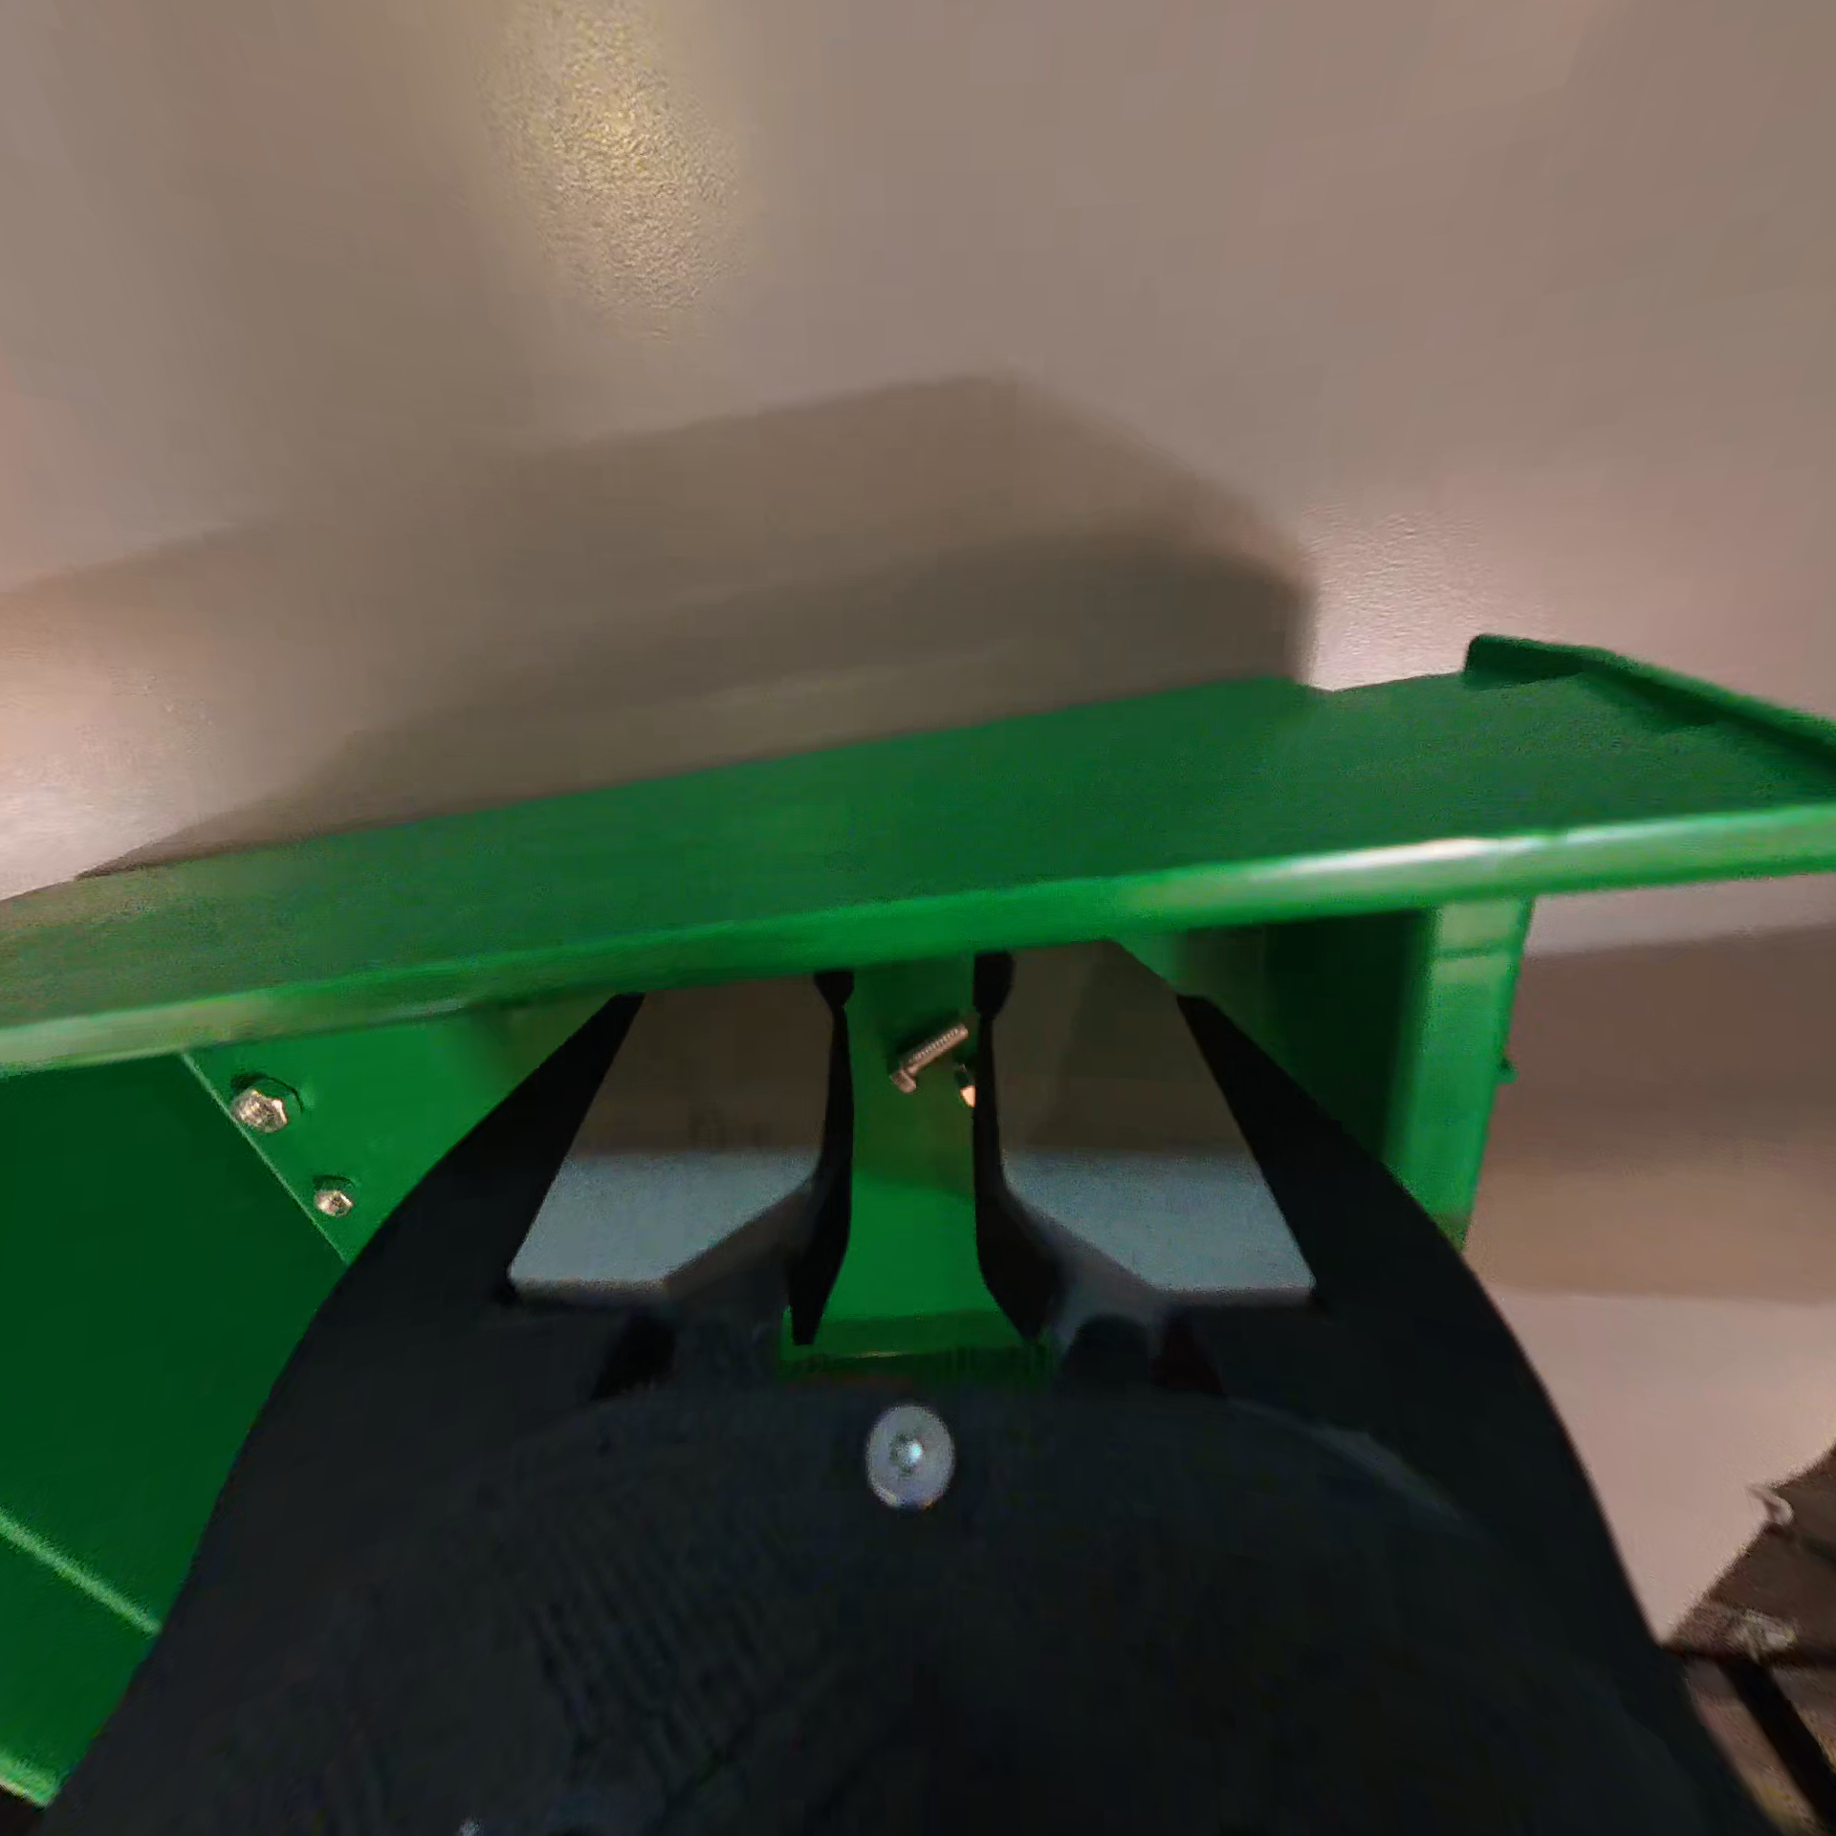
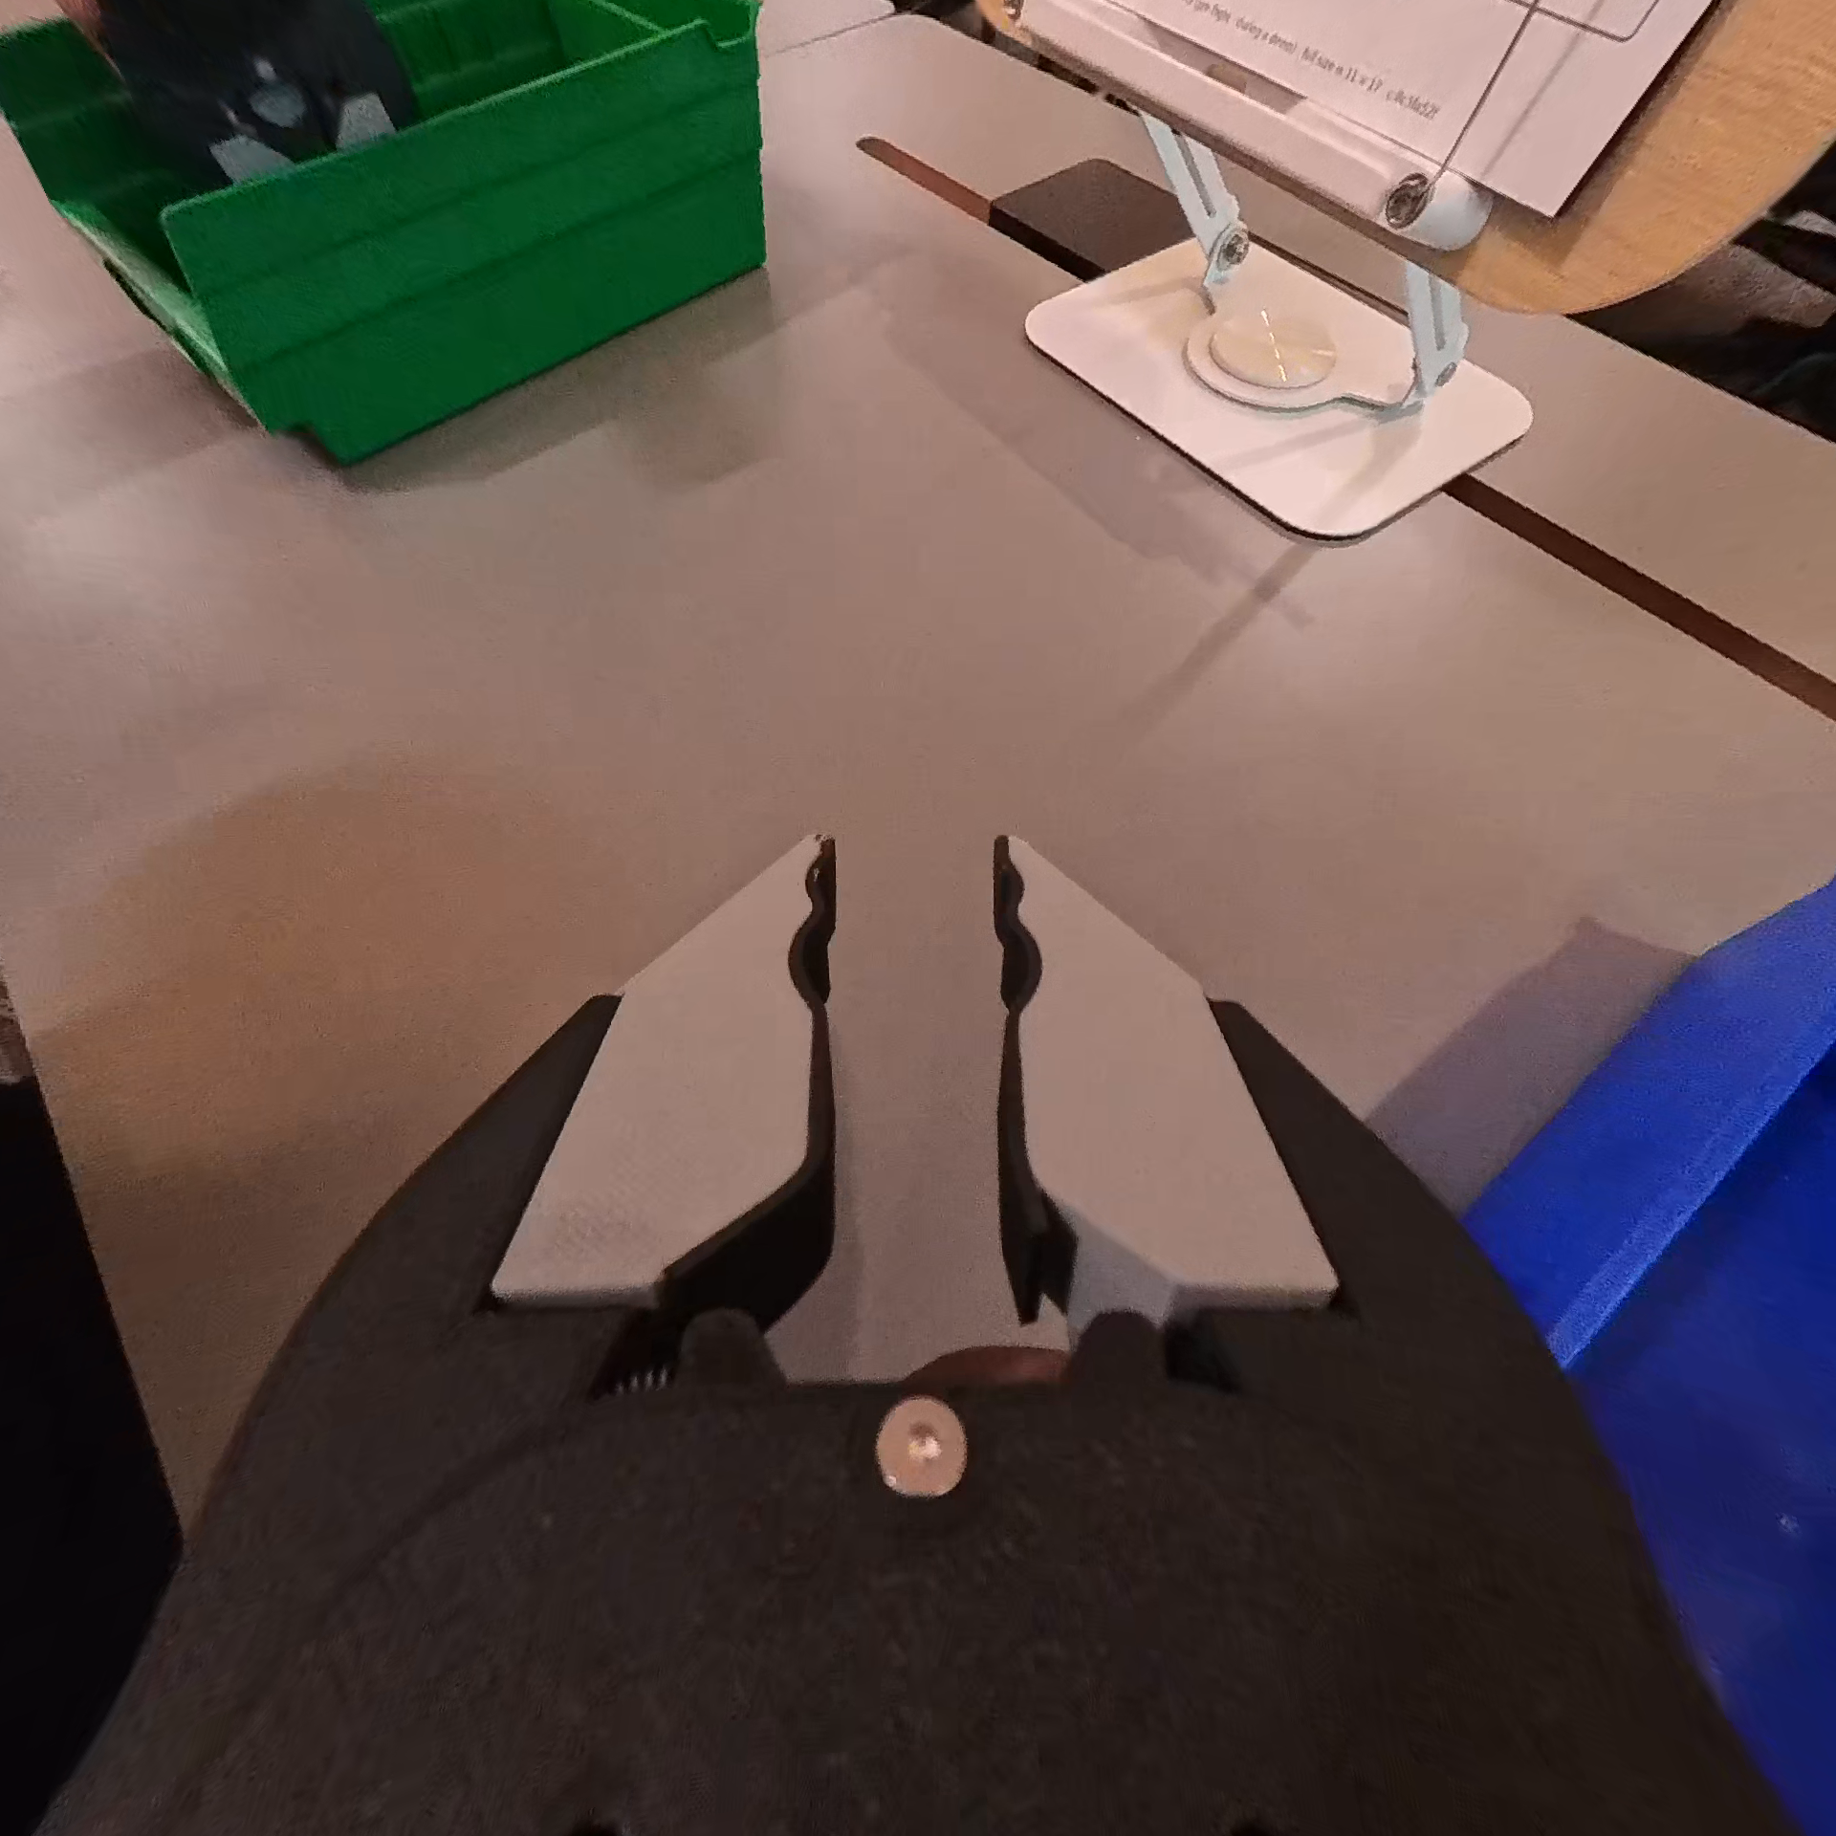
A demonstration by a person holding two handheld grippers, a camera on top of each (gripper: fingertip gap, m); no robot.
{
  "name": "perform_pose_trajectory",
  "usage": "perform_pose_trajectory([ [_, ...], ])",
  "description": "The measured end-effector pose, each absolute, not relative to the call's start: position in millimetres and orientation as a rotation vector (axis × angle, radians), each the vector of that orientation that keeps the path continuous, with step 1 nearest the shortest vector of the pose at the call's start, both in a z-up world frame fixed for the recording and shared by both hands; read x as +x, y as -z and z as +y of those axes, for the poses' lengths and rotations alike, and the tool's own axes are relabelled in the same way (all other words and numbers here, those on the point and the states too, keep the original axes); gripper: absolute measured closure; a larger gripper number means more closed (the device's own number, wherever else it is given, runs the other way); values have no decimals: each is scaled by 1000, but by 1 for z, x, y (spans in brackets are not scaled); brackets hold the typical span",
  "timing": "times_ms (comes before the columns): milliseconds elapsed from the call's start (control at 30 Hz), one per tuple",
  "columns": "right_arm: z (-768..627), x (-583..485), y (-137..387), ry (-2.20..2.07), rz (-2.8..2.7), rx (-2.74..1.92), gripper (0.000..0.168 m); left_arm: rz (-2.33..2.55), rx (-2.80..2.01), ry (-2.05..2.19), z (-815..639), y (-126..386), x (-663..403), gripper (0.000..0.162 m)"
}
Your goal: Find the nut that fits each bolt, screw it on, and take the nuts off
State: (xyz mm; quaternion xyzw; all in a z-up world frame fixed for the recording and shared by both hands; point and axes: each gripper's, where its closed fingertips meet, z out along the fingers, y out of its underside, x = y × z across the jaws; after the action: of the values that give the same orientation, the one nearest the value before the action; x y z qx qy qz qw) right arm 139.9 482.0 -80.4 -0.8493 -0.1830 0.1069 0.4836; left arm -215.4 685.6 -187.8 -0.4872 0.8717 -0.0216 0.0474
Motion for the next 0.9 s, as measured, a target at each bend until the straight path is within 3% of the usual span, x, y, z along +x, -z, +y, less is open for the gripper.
perform_pose_trajectory([
  [67,484,141,79,-283,-424,-2066,139,2689,-1469,36,688,188,-214,139],
  [167,488,138,76,-336,-414,-2040,139,2673,-1491,22,695,188,-211,155],
  [300,490,128,81,-406,-420,-2026,140,2514,-1484,-70,716,178,-222,155],
  [400,488,119,89,-438,-469,-2021,139,2128,-1564,179,723,119,-218,154],
  [533,494,95,85,-497,-543,-1977,139,1539,-1423,727,661,-5,-165,154],
  [600,498,73,77,-551,-583,-1931,138,1437,-1343,1025,594,-30,-128,155],
  [800,508,-5,32,-821,-558,-1693,136,1400,-1253,1165,498,27,-28,154],
  [900,504,-18,24,-850,-554,-1649,145,1340,-1297,1283,488,40,-12,155],
])
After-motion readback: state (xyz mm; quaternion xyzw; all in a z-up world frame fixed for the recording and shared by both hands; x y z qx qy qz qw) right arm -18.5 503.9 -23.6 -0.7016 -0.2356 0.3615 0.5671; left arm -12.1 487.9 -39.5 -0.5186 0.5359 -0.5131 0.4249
